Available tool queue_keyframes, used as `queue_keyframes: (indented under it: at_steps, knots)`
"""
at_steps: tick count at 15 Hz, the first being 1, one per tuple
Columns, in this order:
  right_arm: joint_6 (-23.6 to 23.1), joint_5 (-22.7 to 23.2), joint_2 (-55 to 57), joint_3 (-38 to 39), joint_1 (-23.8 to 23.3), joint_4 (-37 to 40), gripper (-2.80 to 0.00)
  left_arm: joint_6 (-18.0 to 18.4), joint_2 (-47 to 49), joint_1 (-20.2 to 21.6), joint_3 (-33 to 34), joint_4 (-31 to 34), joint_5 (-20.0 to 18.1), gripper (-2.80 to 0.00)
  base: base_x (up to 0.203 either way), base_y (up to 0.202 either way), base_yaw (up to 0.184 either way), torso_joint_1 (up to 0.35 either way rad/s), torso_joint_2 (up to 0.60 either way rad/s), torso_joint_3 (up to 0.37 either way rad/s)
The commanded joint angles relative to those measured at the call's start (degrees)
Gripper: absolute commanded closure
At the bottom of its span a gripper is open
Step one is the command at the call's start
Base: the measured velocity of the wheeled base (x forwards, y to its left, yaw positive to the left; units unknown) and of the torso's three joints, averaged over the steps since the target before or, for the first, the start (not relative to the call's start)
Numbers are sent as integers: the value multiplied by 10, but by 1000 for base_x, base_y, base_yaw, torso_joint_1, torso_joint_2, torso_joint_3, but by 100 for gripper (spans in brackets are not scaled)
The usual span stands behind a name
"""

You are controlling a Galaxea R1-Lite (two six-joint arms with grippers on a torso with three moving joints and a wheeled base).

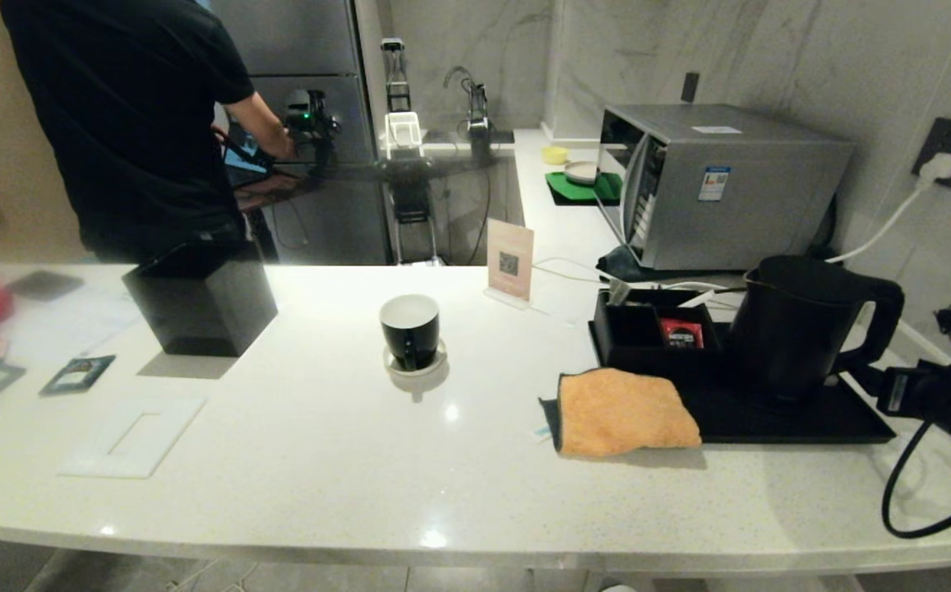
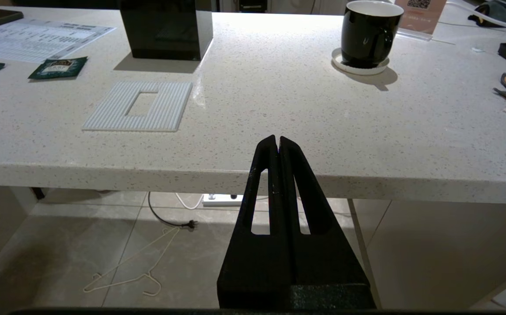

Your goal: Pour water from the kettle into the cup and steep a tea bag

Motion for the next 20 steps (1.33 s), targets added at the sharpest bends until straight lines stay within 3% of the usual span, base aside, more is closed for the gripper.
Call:
queue_keyframes:
  at_steps: [1, 7, 16, 20]
  knots:
    - [-12, -16, 11, -5, -9, -3, -280, 0, 1, 0, 0, 0, 0, 0, 0, 0, 0, 0, 0, 0]
    - [-10, -16, 40, -60, -35, -4, -280, 0, 1, 0, 0, 0, 0, 0, 0, 0, 0, 0, 0, 0]
    - [-8, -16, 91, -101, -35, -24, -280, 0, 0, 0, 0, 0, 0, 0, 0, 0, 0, 0, 0, 0]
    - [15, -16, 119, -134, -35, -48, -280, 0, 1, 0, 0, 0, 0, 0, 0, 0, 0, 0, 0, 0]
